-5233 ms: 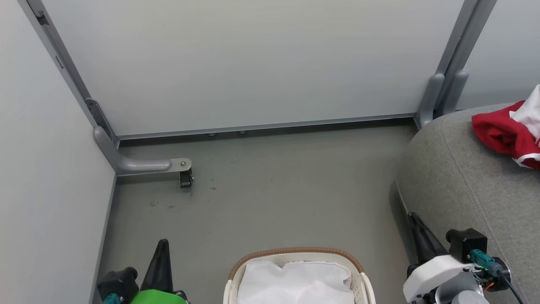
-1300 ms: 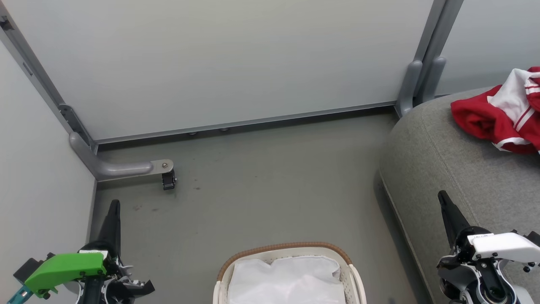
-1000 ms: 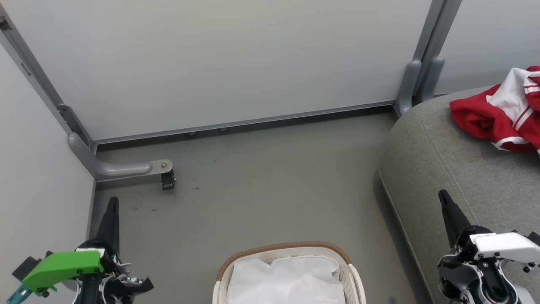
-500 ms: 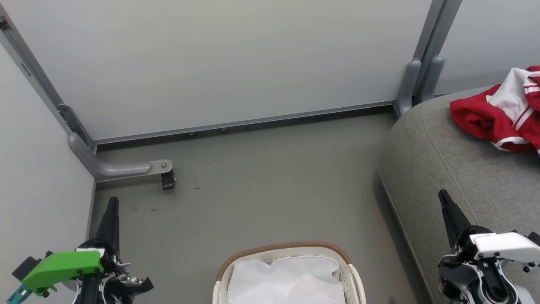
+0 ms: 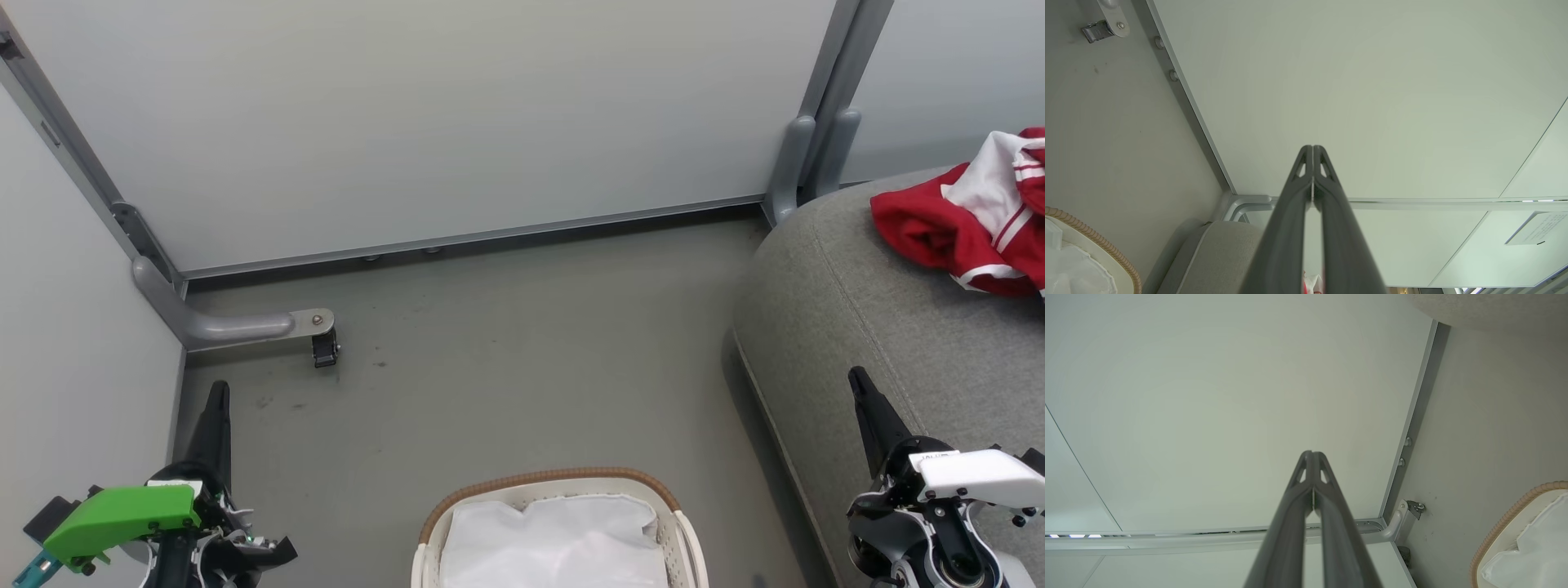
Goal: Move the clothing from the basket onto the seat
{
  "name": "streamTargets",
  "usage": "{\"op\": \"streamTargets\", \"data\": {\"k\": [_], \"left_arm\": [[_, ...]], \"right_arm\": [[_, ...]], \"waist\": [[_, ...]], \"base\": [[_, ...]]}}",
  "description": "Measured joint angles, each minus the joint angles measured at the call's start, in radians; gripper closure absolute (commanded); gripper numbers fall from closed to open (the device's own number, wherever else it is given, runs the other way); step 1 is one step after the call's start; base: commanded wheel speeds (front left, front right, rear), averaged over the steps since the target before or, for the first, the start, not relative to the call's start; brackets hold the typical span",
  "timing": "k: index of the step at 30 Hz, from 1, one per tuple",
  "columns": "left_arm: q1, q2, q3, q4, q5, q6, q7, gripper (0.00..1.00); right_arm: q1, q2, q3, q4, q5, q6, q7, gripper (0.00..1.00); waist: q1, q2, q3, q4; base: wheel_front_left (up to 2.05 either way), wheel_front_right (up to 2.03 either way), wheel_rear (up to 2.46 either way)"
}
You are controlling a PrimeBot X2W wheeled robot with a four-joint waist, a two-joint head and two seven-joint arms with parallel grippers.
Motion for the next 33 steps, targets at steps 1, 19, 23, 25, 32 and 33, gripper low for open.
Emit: {"op": "streamTargets", "data": {"k": [1, 19, 23, 25, 32, 33], "left_arm": [[0.000, 0.000, 0.000, 0.000, 0.000, 0.000, 0.000, 1.00], [0.000, 0.000, 0.000, 0.000, 0.000, 0.000, 0.000, 1.00], [0.000, 0.000, 0.000, 0.000, 0.000, 0.000, 0.000, 1.00], [0.000, 0.000, 0.000, 0.000, 0.000, 0.000, 0.000, 1.00], [0.000, 0.000, 0.000, 0.000, 0.000, 0.000, 0.000, 1.00], [0.000, 0.000, 0.000, 0.000, 0.000, 0.000, 0.000, 1.00]], "right_arm": [[0.000, 0.000, 0.000, 0.000, 0.000, 0.000, 0.000, 1.00], [0.000, 0.000, 0.000, 0.000, 0.000, 0.000, 0.000, 1.00], [0.000, 0.000, 0.000, 0.000, 0.000, 0.000, 0.000, 1.00], [0.000, 0.000, 0.000, 0.000, 0.000, 0.000, 0.000, 1.00], [0.000, 0.000, 0.000, 0.000, 0.000, 0.000, 0.000, 1.00], [0.000, 0.000, 0.000, 0.000, 0.000, 0.000, 0.000, 1.00]], "waist": [[0.0000, 0.0000, 0.000, 0.000], [0.0000, 0.0000, 0.000, 0.000], [0.0000, 0.0000, 0.000, 0.000], [0.0000, 0.0000, 0.000, 0.000], [0.0000, 0.0000, 0.000, 0.000], [0.0000, 0.0000, 0.000, 0.000]], "base": [[0.00, 0.00, 0.00], [0.00, 0.00, 0.00], [0.00, 0.00, 0.00], [0.00, 0.00, 0.00], [0.00, 0.00, 0.00], [0.00, 0.00, 0.00]]}}
